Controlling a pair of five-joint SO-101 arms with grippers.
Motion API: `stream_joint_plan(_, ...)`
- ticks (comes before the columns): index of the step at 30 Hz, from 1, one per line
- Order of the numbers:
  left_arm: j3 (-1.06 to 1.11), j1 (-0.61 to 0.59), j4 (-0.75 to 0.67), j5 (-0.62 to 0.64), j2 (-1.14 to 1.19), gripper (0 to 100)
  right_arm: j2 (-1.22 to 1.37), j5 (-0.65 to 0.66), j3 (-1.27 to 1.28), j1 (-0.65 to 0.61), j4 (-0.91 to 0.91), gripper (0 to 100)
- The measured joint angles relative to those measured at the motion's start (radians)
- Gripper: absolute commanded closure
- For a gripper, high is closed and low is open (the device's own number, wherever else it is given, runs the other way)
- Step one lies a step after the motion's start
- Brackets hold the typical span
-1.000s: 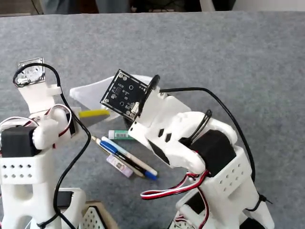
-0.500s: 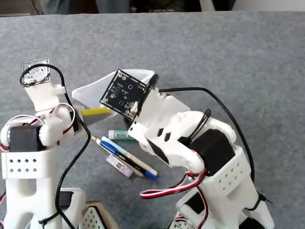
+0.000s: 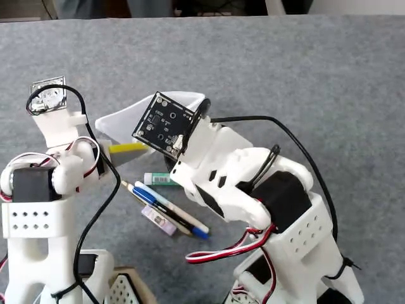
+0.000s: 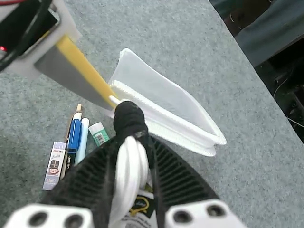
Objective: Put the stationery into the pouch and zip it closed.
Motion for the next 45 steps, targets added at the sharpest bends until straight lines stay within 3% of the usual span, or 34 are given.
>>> stream_joint_plan(5, 0.032, 0.0, -0.048, 0.0, -0.008, 76, 0.0, 0.0, 0.002, -0.003, 0.0, 98.6)
stream_joint_plan(14, 0.097, 0.002, -0.1, 0.002, -0.008, 79, 0.002, 0.002, 0.003, -0.006, 0.0, 98.6)
stream_joint_plan(18, 0.097, 0.0, -0.101, 0.002, -0.002, 99, 0.002, 0.002, 0.003, -0.006, 0.0, 98.6)
stream_joint_plan(20, 0.097, 0.0, -0.107, 0.002, -0.003, 94, 0.002, 0.002, 0.002, -0.006, 0.0, 98.6)
stream_joint_plan(23, 0.097, 0.0, -0.114, 0.002, -0.002, 97, 0.002, 0.002, 0.002, -0.008, 0.005, 98.6)
stream_joint_plan(36, 0.098, 0.0, -0.114, 0.002, 0.003, 97, 0.0, 0.002, -0.011, -0.006, 0.061, 98.6)
stream_joint_plan(45, 0.098, 0.0, -0.114, 0.002, 0.003, 97, 0.0, 0.002, -0.094, 0.078, 0.109, 98.6)
